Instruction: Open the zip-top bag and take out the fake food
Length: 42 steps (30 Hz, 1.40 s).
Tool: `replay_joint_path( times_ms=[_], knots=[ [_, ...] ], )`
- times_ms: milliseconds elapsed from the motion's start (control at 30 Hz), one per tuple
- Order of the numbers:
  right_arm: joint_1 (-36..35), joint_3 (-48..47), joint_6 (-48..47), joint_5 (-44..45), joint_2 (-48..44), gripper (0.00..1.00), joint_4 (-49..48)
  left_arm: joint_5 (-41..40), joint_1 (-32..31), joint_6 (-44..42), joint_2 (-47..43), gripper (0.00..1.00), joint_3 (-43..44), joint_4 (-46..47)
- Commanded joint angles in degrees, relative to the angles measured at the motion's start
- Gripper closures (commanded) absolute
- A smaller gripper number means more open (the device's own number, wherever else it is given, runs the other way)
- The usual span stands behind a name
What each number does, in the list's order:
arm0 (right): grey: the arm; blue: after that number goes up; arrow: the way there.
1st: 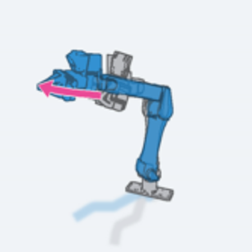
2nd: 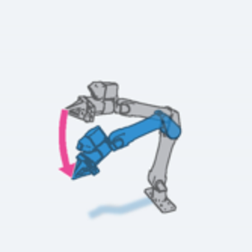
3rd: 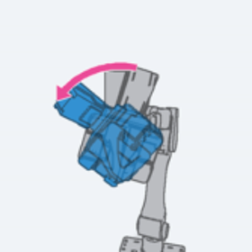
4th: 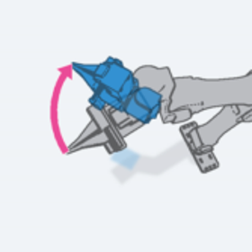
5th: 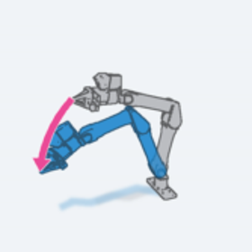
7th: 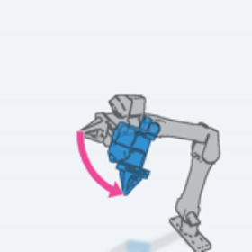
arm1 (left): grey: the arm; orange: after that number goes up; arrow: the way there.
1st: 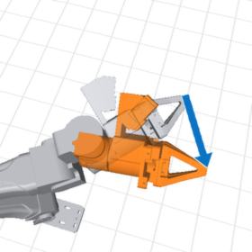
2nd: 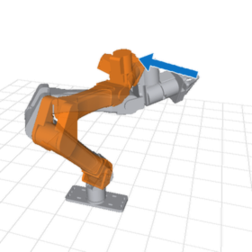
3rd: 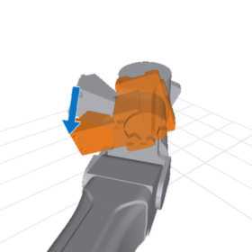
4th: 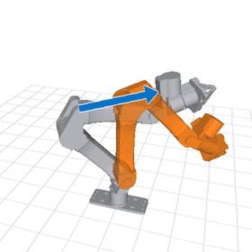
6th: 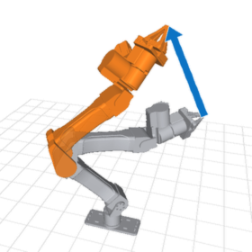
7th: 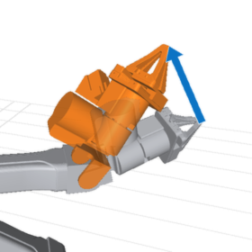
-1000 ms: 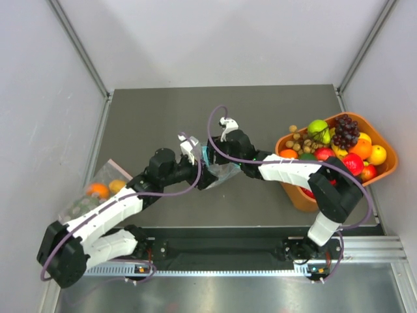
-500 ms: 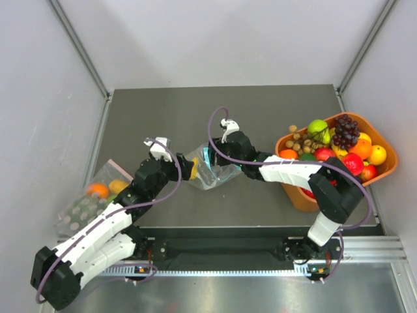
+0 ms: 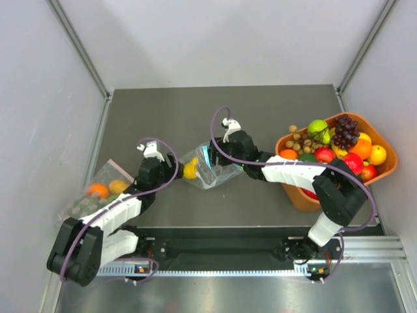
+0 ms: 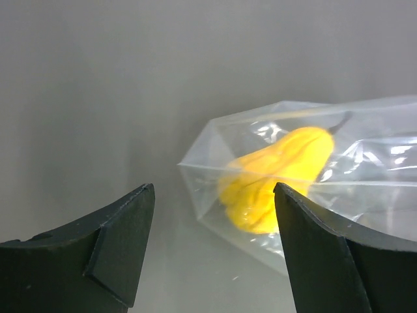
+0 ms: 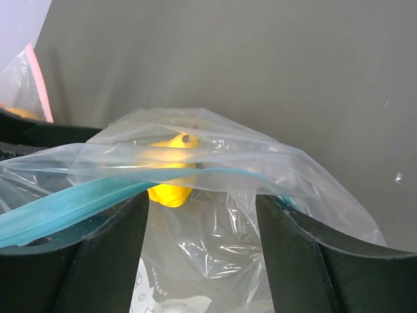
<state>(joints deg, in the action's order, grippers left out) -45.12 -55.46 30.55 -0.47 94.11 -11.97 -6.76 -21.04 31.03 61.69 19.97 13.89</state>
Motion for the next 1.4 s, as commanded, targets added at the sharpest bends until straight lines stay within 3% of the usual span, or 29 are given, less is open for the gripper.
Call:
replay_joint_path(
  times_ms=[0, 133, 467, 833, 1367],
  knots=[
    [0.04, 0.09, 0.04, -1.99, -1.12, 0.34, -1.39, 3.77, 0.3, 0.97, 1.5, 0.21, -0.63, 11.5],
    [-0.49, -0.26, 0.39, -3.66, -0.24, 0.34, -2.27, 5.44, 0.56, 0.44, 4.04, 0.26, -0.98, 15.37],
    [-1.54, -0.61, 2.41, -7.97, 1.17, 0.34, -5.08, 10.8, 1.09, 0.26, 11.69, 0.77, -1.86, 21.61],
    [-2.51, -4.56, 2.41, -4.54, 7.06, 0.33, -4.47, 15.02, 1.09, -0.17, 16.0, 0.89, -1.51, 23.99],
    [-2.78, -9.14, 1.54, -9.02, 15.84, 0.33, -14.92, 20.3, 1.09, -1.23, 23.47, 0.93, 1.92, 24.95]
  ],
)
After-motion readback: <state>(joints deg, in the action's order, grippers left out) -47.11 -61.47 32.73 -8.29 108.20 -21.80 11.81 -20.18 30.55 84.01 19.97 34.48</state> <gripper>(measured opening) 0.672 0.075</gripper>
